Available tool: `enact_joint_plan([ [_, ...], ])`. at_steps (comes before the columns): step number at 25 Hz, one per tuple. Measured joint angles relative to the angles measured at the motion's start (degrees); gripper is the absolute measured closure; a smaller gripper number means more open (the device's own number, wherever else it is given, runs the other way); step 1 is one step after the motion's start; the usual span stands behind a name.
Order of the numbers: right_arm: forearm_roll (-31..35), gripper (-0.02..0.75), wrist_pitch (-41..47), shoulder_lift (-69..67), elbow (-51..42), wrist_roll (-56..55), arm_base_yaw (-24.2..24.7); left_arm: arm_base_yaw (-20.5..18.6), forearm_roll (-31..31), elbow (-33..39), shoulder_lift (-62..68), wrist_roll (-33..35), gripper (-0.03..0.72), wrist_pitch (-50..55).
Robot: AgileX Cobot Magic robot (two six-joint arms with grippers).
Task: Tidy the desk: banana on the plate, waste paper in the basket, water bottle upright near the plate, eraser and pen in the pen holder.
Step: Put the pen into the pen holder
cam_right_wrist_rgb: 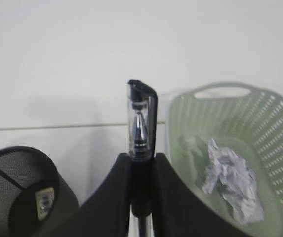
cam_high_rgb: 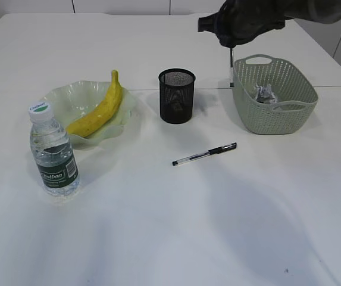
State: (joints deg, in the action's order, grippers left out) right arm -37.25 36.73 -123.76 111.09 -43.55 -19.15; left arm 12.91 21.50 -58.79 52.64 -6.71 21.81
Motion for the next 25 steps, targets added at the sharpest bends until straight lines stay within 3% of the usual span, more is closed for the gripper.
enact_joint_plan([
  [14, -14.61, 0.676, -27.92, -0.29, 0.0, 0.0, 0.0, 0.0, -0.1, 0.0, 0.0, 0.0, 0.169, 0.0],
  [25, -18.35, 0.676, -38.16, -5.31, 0.09, -0.76, 0.0, 0.0, -0.79, 0.0, 1.49, 0.0, 0.178, 0.18],
])
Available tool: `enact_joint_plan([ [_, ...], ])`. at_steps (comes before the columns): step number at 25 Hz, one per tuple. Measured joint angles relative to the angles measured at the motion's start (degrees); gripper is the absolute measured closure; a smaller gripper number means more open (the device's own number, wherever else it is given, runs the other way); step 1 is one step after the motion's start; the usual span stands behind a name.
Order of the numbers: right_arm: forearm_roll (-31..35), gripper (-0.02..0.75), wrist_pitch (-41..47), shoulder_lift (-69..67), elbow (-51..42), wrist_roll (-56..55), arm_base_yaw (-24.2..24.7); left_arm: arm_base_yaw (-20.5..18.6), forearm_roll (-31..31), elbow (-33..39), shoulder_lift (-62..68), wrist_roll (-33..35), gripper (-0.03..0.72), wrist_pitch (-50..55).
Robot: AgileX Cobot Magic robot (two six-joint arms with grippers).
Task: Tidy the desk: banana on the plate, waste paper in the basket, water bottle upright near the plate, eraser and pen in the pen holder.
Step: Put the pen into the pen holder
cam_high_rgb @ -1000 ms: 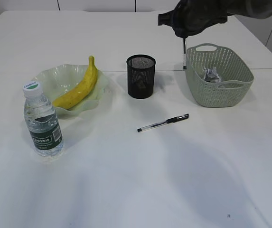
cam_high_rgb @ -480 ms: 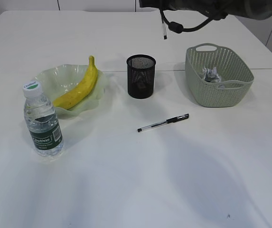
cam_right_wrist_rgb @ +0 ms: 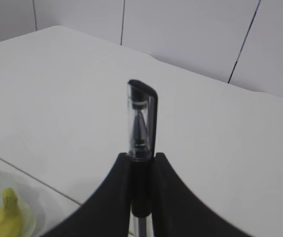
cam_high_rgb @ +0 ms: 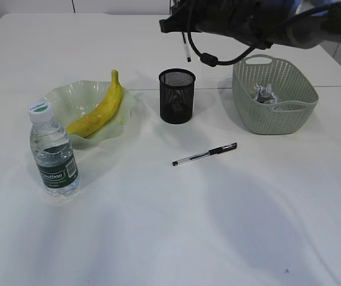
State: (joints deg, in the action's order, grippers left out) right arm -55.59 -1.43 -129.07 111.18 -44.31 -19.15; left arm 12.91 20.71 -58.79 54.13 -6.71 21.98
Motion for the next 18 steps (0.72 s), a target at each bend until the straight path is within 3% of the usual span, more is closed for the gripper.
enact_joint_plan([
  [18, 1.2, 0.676, -6.11, -5.47, 0.0, -0.18, 1.19, 0.0, -0.07, 0.0, 1.98, 0.0, 0.198, -0.48],
])
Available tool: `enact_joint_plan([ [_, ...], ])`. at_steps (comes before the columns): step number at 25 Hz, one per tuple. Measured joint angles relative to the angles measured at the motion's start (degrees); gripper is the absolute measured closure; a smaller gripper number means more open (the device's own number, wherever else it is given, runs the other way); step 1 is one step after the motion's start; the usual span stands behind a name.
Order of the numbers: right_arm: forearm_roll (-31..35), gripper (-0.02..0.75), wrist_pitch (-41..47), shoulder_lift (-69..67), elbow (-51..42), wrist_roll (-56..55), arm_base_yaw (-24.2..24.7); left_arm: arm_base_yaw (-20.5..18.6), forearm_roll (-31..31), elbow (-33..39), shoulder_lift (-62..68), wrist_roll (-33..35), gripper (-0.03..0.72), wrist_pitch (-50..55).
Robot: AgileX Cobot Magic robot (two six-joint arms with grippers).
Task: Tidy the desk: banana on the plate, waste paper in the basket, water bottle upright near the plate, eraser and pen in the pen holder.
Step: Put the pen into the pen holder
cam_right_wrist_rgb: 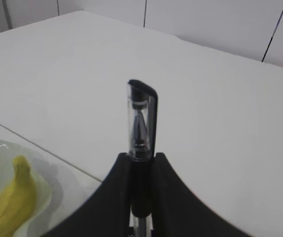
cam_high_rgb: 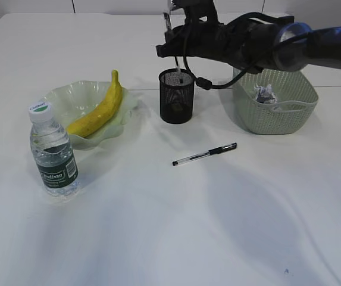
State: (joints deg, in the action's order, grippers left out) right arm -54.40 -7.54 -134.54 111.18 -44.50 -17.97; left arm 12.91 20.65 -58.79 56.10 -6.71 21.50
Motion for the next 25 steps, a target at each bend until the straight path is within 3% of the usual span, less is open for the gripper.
enact_joint_plan([
  [25, 1.21, 0.676, -3.74, -3.39, 0.0, 0.0, 0.47, 0.0, 0.0, 0.0, 1.25, 0.0, 0.221, 0.16],
])
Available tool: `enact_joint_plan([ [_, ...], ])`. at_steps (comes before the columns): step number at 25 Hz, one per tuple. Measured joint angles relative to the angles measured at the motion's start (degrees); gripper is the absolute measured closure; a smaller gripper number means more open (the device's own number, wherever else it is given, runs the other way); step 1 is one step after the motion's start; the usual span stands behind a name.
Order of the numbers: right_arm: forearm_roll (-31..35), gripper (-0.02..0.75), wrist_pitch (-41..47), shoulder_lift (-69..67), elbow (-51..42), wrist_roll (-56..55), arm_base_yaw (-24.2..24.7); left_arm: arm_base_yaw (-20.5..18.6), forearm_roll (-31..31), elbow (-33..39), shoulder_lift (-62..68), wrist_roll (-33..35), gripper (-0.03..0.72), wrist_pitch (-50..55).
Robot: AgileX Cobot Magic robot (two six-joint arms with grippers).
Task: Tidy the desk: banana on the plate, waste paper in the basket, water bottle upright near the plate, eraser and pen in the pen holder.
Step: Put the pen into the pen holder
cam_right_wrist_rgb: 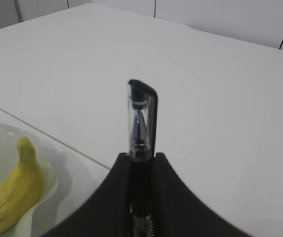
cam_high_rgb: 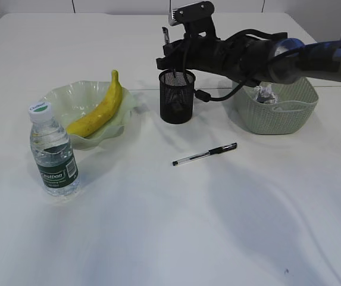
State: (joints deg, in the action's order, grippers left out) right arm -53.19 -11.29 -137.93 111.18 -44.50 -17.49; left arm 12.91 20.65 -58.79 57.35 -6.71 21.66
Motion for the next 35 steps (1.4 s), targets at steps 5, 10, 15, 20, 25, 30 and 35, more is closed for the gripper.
enact_joint_plan([
  [5, 0.46, 0.676, -0.8, -1.56, 0.0, 0.0, 0.0, 0.0, 0.0, 0.0, 0.0, 0.0, 0.221, 0.02],
  [10, 3.69, 0.675, -2.56, -3.22, 0.0, 0.0, 0.0, 0.0, 0.0, 0.0, 0.0, 0.0, 0.221, 0.45],
  [15, 5.24, 0.675, -4.33, -3.22, 0.0, -0.04, 0.0, 0.0, 0.0, 0.0, 0.0, 0.0, 0.222, 0.48],
  [20, 6.13, 0.674, -4.33, -3.22, 0.0, -0.04, 0.0, 0.0, 0.0, 0.0, 0.0, 0.0, 0.222, 0.58],
  [25, 6.27, 0.664, -4.33, -3.22, 0.0, -0.04, 0.0, 0.0, 0.0, 0.0, 0.0, 0.0, 0.222, 0.61],
  [30, 6.36, 0.641, -4.33, -3.22, 0.0, -0.04, 0.0, 0.0, 0.0, 0.0, 0.0, 0.0, 0.222, 0.61],
  [35, 6.38, 0.596, -4.33, -3.22, 0.0, -0.04, 0.0, 0.0, 0.0, 0.0, 0.0, 0.0, 0.222, 0.7],
])
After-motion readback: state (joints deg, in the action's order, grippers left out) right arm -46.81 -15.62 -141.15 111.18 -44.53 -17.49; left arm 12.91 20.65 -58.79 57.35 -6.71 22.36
